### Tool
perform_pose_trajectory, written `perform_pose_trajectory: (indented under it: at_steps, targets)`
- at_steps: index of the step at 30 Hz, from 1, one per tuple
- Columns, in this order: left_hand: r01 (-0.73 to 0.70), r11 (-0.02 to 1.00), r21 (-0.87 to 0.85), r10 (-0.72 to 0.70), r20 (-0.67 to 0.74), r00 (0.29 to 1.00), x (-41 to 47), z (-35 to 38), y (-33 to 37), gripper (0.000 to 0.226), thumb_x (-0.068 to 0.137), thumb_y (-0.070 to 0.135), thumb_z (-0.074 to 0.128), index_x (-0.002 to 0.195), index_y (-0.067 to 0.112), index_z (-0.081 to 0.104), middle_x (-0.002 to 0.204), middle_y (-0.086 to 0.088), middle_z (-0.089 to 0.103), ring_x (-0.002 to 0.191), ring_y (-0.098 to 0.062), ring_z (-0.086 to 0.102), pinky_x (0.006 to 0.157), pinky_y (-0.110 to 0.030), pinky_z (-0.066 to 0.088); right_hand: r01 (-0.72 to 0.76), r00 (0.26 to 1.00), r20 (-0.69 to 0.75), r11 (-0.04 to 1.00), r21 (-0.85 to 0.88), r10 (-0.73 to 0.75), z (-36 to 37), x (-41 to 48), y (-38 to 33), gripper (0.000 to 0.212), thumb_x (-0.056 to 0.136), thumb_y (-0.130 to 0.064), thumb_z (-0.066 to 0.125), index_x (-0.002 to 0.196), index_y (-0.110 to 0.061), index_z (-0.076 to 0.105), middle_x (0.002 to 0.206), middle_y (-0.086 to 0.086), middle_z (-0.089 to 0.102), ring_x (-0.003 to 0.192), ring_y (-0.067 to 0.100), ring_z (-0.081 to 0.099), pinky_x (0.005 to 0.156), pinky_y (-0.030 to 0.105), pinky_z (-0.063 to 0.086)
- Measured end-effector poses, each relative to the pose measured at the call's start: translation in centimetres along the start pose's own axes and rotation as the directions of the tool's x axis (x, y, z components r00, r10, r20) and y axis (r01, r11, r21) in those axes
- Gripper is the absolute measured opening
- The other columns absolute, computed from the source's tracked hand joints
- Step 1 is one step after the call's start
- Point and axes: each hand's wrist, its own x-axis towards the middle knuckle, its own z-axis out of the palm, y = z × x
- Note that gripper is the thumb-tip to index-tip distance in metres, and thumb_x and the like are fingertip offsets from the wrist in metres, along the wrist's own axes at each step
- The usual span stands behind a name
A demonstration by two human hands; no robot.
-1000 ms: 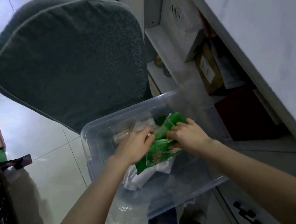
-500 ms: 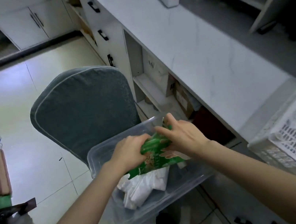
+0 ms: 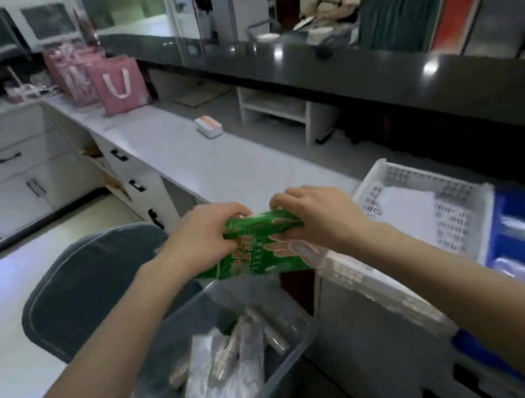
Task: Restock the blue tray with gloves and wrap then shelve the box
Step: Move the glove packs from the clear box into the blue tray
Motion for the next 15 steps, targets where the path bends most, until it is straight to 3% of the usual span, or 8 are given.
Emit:
perform_pose_trajectory:
  at_steps: [8, 15]
  targets:
    - [-0.358, 0.932, 0.062, 0.361, -0.050, 0.931, 5.4, 1.3, 16.3, 0.042, 0.074, 0.022, 0.072, 0.114, 0.031, 0.062, 0.111, 0.006, 0.068, 0.103, -0.019, 0.060, 0.081, -0.035, 0.050, -0.283, 0.957, -0.101, 0.949, -0.138, 0.271, -9.1, -13.8, 7.9, 0.045, 0.081, -0.046, 0.065, 0.122, -0.029, 0.054, 0.104, -0.002, 0.060, 0.093, 0.023, 0.058, 0.057, 0.031, 0.037]
    - [-0.593, 0.795, -0.127, 0.601, 0.036, 0.798, 8.5, 9.5, 30.6, 0.040, 0.074, 0.018, 0.073, 0.112, 0.028, 0.063, 0.109, 0.005, 0.069, 0.102, -0.018, 0.060, 0.087, -0.032, 0.047, -0.558, 0.825, -0.053, 0.797, -0.233, 0.562, -12.7, -28.8, 13.7, 0.039, 0.080, -0.049, 0.064, 0.115, -0.032, 0.059, 0.101, -0.004, 0.060, 0.090, 0.021, 0.060, 0.058, 0.029, 0.036]
